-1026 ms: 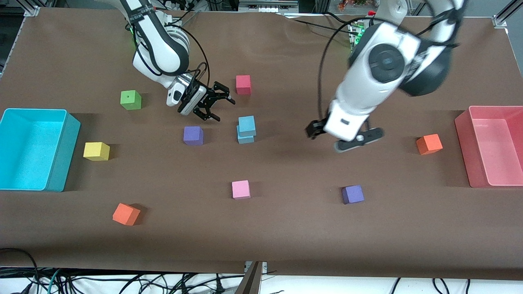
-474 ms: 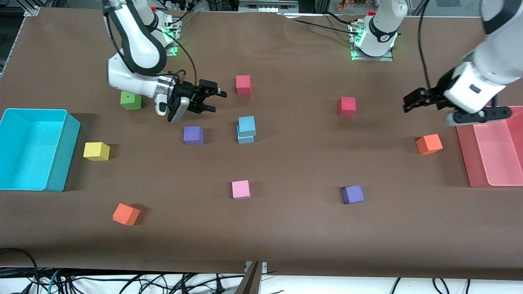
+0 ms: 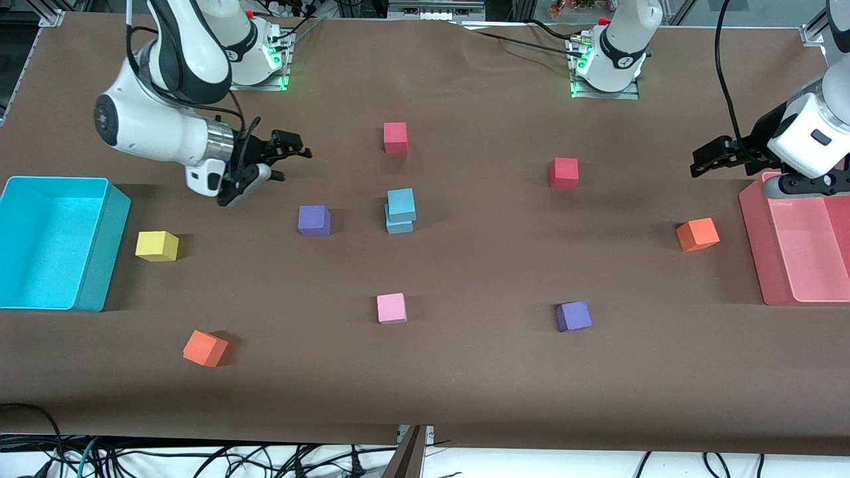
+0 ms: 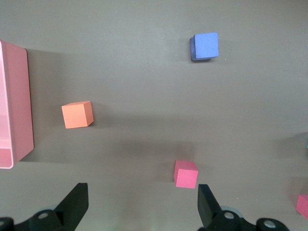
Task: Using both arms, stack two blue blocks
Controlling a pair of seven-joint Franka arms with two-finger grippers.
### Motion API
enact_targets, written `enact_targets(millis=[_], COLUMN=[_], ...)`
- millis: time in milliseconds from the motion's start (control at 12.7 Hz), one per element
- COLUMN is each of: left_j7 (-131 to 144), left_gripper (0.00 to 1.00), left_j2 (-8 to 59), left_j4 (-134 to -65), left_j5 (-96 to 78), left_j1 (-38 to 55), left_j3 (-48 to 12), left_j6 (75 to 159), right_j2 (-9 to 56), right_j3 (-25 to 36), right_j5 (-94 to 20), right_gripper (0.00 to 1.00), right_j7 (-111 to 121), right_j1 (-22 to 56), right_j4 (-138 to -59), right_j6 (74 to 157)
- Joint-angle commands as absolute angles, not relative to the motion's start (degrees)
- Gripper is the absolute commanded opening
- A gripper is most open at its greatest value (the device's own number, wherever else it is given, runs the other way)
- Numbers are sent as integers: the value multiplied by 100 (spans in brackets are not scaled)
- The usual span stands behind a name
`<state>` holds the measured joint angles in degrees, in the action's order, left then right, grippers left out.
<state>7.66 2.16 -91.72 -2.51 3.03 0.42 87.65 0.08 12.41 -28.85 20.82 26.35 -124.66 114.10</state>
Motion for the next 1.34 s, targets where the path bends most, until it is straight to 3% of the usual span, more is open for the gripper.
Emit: enact_targets(millis=[0, 237, 474, 632, 1263], left_j7=[650, 694, 686, 694, 642], left_gripper=[100, 100, 100, 100, 100], left_j2=[44, 35, 44, 105, 88], left_j4=[-9299, -9290, -9194, -9097, -9070], left_j5=[8, 26, 61, 62, 61], left_j1=[290, 299, 308, 351, 334], left_j3=[18, 18, 18, 35, 114], left_j6=[8710, 8631, 8517, 8386, 8350], right_j2=[-140, -483, -388, -185, 0], right_j3=[1195, 899, 195, 97, 26], right_j5=[-1256, -135, -62, -44, -9], right_gripper=[100, 100, 100, 100, 100], right_j7=[656, -95, -237, -229, -281], right_j1=[2269, 1726, 759, 432, 176], right_j4=[-11832, -11358, -10069, -9451, -9668], right_j6=[10821, 10522, 9478, 9168, 9264])
